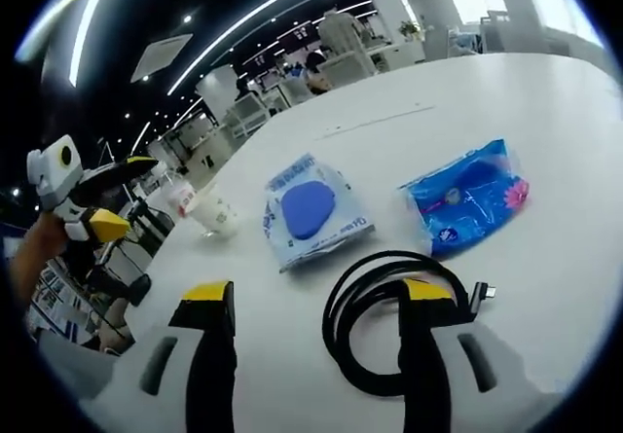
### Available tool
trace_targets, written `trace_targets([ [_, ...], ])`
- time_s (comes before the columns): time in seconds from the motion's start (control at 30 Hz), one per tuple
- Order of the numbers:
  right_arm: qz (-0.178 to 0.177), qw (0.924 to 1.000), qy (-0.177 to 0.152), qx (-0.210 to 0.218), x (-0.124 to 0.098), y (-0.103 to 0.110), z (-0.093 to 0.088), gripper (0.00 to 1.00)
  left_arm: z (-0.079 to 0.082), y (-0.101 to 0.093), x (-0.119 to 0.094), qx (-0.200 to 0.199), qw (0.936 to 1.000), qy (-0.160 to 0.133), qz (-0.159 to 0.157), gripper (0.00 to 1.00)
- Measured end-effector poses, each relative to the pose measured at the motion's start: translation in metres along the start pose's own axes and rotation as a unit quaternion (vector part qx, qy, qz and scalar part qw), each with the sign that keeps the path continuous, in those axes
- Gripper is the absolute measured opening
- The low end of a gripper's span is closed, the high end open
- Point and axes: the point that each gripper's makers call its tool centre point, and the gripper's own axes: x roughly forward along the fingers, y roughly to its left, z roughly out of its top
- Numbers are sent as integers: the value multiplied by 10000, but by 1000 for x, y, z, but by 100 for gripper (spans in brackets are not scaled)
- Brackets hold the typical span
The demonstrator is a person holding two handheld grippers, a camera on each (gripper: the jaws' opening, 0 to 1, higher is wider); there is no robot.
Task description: Arrange the tabletop items into an orderly group along one side of the table until the central work area is clear of visible clutter.
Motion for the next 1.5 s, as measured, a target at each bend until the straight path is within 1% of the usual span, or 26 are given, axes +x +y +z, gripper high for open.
trace_targets([
  [0.13,-12,10000,0,-15,0,0,0,68,4,6,10,108,9999,50,-81,83],
  [0.4,-16,10000,19,-27,1,-1,-2,67,13,12,26,226,9994,94,-247,81],
  [0.63,18,9999,101,-104,6,3,-6,66,17,19,41,246,9988,144,-389,78],
  [0.87,14,9999,26,-105,10,1,3,65,25,28,55,367,9978,237,-503,75],
  [0.93,0,10000,12,-82,12,1,5,65,27,30,59,401,9974,252,-549,73],
  [1.0,-83,9999,0,-136,15,-1,6,66,27,34,65,424,9968,292,-613,72],
  [1.13,-111,9999,-19,-128,19,-1,7,66,24,37,76,441,9955,405,-735,71],
  [1.4,-164,9998,-26,-111,27,0,9,65,17,48,100,554,9920,631,-945,62],
  [1.5,-166,9998,-8,-78,31,0,9,63,12,50,108,601,9901,779,-1001,61],
])
